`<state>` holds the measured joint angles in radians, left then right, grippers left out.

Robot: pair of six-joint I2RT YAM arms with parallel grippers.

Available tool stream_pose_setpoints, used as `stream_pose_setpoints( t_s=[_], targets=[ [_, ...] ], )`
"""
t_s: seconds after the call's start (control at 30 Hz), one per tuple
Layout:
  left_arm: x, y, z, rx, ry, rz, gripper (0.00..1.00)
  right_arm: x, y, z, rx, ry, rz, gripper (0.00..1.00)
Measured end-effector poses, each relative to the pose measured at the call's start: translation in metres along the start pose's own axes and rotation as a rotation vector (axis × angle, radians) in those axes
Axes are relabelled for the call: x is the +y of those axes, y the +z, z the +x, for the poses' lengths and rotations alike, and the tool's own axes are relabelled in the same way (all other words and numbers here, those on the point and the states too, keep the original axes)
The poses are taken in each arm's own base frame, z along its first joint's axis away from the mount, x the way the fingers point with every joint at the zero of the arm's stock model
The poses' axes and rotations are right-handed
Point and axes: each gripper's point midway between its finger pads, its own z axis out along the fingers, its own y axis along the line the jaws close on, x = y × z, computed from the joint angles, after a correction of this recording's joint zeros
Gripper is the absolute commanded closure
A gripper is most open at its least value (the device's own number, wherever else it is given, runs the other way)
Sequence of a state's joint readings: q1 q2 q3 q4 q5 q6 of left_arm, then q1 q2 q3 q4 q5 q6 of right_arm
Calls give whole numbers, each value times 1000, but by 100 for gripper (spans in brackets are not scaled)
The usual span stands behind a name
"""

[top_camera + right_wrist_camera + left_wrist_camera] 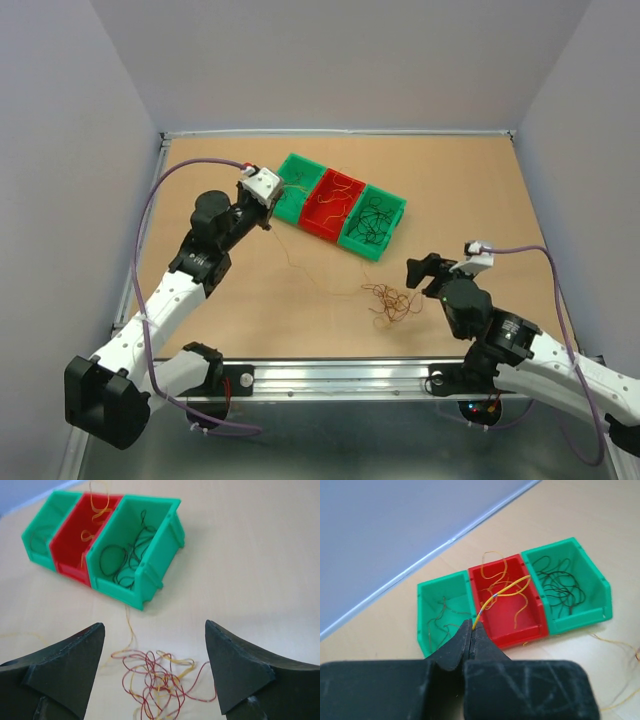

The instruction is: Untangle the cables

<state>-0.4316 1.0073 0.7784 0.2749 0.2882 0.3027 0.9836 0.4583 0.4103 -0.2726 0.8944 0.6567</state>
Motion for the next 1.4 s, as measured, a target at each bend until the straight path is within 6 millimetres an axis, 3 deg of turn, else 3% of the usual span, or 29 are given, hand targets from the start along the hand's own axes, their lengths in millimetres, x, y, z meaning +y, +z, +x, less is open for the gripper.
stream_pose_setpoints(
  t_s=[0.17,0.27,0.43,0.53,0.63,0.7,0.8,0.83,0.87,0.9,0.97,1.13,1.23,1.4],
  targets=[
    [27,-8,-2,-11,-33,-94,100,30,4,36,145,-158,-149,10],
    [24,-10,-10,-38,-33,-80,100,59,8,68,249,-262,-288,9],
    [24,-12,-15,-51,-30,-78,100,78,17,137,465,-496,-408,14],
    [24,-13,-17,-57,-29,-82,100,94,25,162,549,-600,-475,14],
    [26,-15,-19,-64,-29,-87,100,110,33,173,570,-678,-537,16],
    [26,-15,-19,-64,-30,-87,100,117,38,174,566,-714,-564,18],
    [26,-15,-19,-64,-33,-90,100,124,45,177,556,-766,-581,33],
    [27,-15,-19,-64,-33,-92,100,124,48,178,554,-783,-581,58],
    [28,-15,-19,-63,-34,-94,100,124,50,179,554,-796,-580,67],
    [28,-15,-18,-63,-35,-96,100,123,51,180,555,-812,-580,84],
    [31,-16,-18,-61,-39,-105,100,121,51,182,556,-829,-581,99],
    [44,-19,-15,-56,-57,-150,100,126,49,179,552,-834,-612,99],
    [53,-20,-13,-55,-68,-177,100,141,46,162,521,-810,-636,99],
    [54,-11,2,-21,-90,-162,100,204,31,75,337,-667,-743,99]
  ],
)
